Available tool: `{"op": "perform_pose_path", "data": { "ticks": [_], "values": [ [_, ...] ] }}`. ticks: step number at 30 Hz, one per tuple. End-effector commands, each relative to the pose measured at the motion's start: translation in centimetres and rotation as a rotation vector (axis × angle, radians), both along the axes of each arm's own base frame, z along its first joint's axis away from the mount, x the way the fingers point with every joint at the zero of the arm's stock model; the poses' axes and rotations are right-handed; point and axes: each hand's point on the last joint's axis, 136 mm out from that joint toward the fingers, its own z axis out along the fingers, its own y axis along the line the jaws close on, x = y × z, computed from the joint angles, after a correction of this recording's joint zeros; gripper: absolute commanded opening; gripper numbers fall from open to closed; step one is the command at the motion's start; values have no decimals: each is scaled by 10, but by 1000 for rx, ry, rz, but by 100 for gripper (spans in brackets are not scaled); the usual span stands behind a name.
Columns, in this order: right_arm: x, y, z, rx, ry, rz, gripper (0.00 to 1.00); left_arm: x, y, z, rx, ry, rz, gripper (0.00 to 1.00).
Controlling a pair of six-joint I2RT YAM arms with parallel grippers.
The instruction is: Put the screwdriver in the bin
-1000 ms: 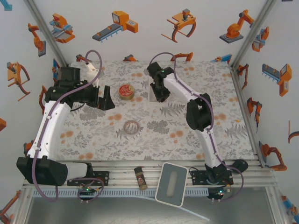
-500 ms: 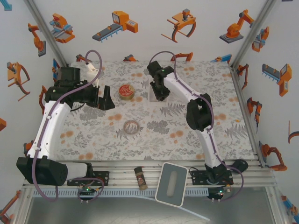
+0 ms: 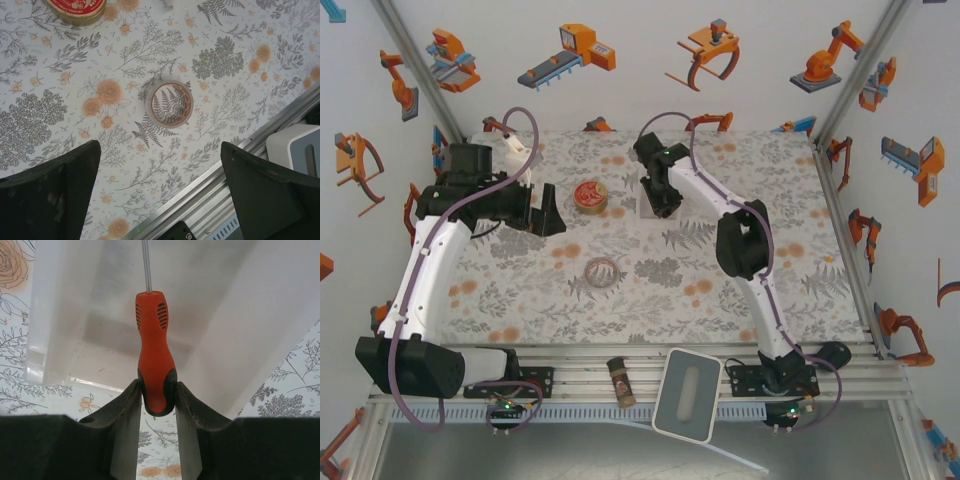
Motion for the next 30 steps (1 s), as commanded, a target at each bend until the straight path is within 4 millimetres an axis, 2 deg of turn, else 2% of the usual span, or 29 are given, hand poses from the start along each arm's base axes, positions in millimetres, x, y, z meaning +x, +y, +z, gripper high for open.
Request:
{"op": "perform_pose_path", "data": {
  "ticks": [1,12,22,26,30],
  "values": [
    [8,-3,-2,-20,-16,4,26,-4,-4,11,-13,-17,-16,97],
    [7,-4,-17,-39,9,4,34,-3,-4,9,-15,-13,-17,97],
    [7,-8,-19,-56,5,1,42,-3,-4,10,-17,-12,-16,97],
    [10,-7,-10,-50,-10,1,43,-3,-4,11,-14,-17,-17,97],
    [17,-5,17,-31,-58,-3,43,-2,-4,11,-13,-19,-16,97]
  ]
}}
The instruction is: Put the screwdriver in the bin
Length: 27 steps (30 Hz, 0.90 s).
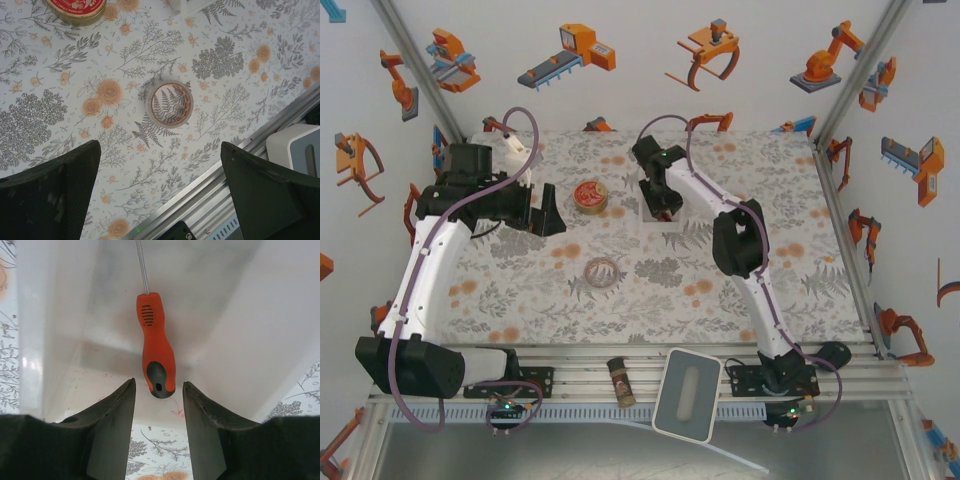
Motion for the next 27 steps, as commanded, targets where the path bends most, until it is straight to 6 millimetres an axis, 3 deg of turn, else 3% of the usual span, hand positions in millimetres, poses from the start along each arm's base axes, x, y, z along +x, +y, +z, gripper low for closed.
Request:
{"op": "perform_pose_path", "data": {
  "ticks": [1,6,15,22,23,25,27],
  "values": [
    [11,-4,34,4,-68,-6,44,-2,-4,11,-12,-20,-16,97],
    [9,-10,78,15,-129,-28,45,-1,-1,10,-4,-31,0,97],
    [-12,-33,160,85,-286,-88,53,21,24,8,96,-104,153,97],
    [-41,-50,183,154,-353,-107,58,28,25,-5,100,-86,172,97],
    [-45,-53,182,161,-372,-100,66,30,26,-8,104,-77,180,97],
    [-51,-57,185,201,-446,-88,99,36,30,-13,120,-78,207,97],
    [-59,-63,189,230,-500,-80,99,45,39,-19,137,-101,273,97]
  ]
}}
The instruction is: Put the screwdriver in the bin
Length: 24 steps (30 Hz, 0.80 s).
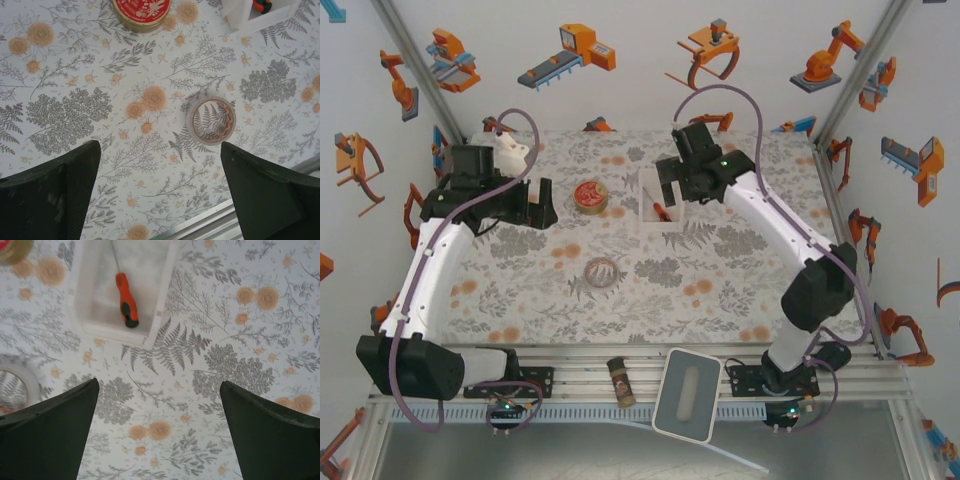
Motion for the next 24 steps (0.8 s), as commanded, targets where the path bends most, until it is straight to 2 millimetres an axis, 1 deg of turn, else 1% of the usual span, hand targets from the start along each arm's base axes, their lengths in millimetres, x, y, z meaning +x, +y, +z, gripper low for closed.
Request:
{"op": "perform_pose_path", "data": {
  "ticks": [1,5,7,10,14,19,20,21,24],
  "values": [
    [2,-8,23,65,-162,-13,99,17,15,-12,22,-42,123,97],
    [-12,-35,26,49,-245,-68,99,24,25,-29,34,-116,186,97],
    [-19,-45,23,42,-270,-69,99,28,34,-40,62,-121,233,97],
    [-27,-66,16,36,-310,-97,99,36,45,-50,89,-168,286,97],
    [-32,-108,6,24,-366,-204,99,45,56,-66,87,-197,355,97],
    [-33,-175,-16,-4,-434,-367,99,54,69,-91,25,-227,413,97],
    [-34,-188,-22,-6,-450,-401,99,56,76,-96,-1,-240,439,97],
    [-34,-199,-26,-3,-473,-425,99,57,81,-99,-27,-254,456,97],
    [-36,-217,-40,23,-535,-452,100,59,95,-104,-63,-313,493,97]
  ]
}}
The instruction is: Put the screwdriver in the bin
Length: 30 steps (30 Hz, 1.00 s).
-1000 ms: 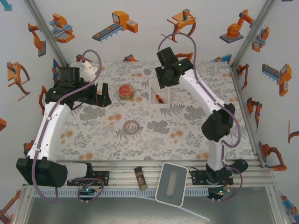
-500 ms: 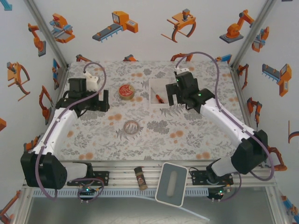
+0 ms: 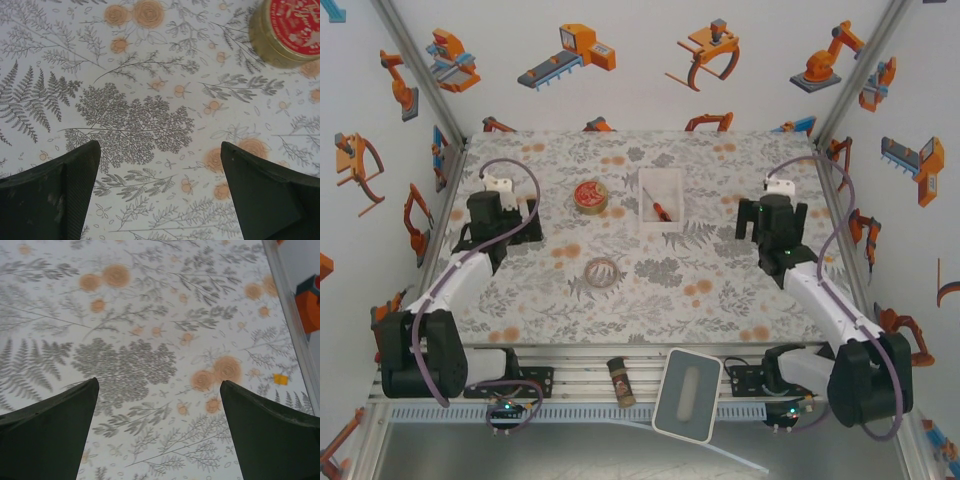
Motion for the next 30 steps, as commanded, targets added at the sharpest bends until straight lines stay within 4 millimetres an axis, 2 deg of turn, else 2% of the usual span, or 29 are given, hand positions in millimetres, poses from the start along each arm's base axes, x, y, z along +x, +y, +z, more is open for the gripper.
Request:
{"op": "perform_pose_path", "data": {
  "ticks": [1,3,6,10,14,18,22,24,27,30],
  "values": [
    [9,-16,16,10,-191,-22,100,18,12,23,-65,-189,46,97],
    [9,-27,-2,1,-181,-43,100,17,17,23,-67,-240,61,97],
    [10,-37,-30,11,-138,-55,100,16,14,17,-66,-278,38,97],
    [12,-37,-52,12,-105,-36,100,15,9,14,-77,-285,4,97],
    [17,-37,-61,32,-121,-20,100,11,13,11,-70,-267,18,97],
    [25,-39,-62,52,-144,-5,100,8,20,10,-80,-267,50,97],
    [29,-47,-76,72,-160,-29,100,6,31,9,-92,-269,92,97],
    [28,-43,-84,73,-174,2,99,4,34,6,-71,-262,97,97],
    [25,-37,-83,74,-197,43,99,-4,46,-4,-58,-278,157,97],
    [25,-36,-83,79,-201,46,100,-1,43,-16,-62,-259,133,97]
  ]
}}
